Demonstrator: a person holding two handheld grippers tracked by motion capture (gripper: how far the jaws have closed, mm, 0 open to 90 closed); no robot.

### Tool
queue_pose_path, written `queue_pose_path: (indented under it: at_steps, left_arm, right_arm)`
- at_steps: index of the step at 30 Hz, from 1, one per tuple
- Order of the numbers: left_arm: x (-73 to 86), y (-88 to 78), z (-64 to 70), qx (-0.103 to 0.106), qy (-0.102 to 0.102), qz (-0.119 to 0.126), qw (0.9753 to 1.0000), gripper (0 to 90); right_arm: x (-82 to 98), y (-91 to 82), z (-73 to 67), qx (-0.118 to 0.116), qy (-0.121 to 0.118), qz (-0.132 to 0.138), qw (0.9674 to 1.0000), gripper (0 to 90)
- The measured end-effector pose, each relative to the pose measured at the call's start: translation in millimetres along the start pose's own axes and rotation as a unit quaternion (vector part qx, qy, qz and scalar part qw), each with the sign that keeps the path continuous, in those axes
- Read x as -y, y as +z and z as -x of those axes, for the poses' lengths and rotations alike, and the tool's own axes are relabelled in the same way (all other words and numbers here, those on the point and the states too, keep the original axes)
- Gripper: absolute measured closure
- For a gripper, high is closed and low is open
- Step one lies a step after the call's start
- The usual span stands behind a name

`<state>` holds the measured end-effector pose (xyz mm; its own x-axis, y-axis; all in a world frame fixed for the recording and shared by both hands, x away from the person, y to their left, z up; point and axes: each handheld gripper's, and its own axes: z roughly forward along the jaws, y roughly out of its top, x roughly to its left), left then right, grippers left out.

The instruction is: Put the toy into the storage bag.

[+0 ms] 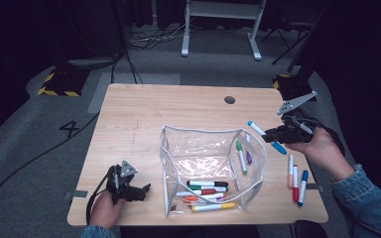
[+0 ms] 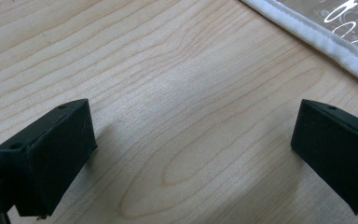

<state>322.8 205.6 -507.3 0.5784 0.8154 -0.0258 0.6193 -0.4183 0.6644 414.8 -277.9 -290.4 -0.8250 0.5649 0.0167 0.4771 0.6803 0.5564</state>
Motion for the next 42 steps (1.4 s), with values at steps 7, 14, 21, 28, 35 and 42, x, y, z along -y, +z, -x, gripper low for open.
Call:
queue_pose_path:
  at_steps: [7,14,21,28,35,42]
  left_arm:
    - [0.0,0.0,0.1,0.0,-0.001,0.0,1.0,0.0]
    - [0.0,0.0,0.0,0.0,0.0,0.0,1.0,0.0]
    - [0.0,0.0,0.0,0.0,0.0,0.0,1.0,0.0]
    - [0.0,0.0,0.0,0.0,0.0,0.0,1.0,0.0]
    - [0.0,0.0,0.1,0.0,-0.001,0.0,1.0,0.0]
    - [0.0,0.0,0.0,0.0,0.0,0.0,1.0,0.0]
  right_arm:
    - [-22.8,-19.0,-42.0,-0.019,-0.059,0.008,0.9981,76.7]
    - [-40.7,-20.2,-77.8,-0.039,-0.11,0.001,0.9932,76.6]
    - [-53.9,-5.7,-100.9,-0.058,-0.142,-0.021,0.9879,76.6]
    - [-63.0,7.7,-117.3,-0.072,-0.161,-0.036,0.9836,76.6]
    - [-69.7,27.0,-134.7,-0.086,-0.182,-0.063,0.9774,76.6]
    - [-72.2,51.8,-145.6,-0.092,-0.194,-0.098,0.9719,76.5]
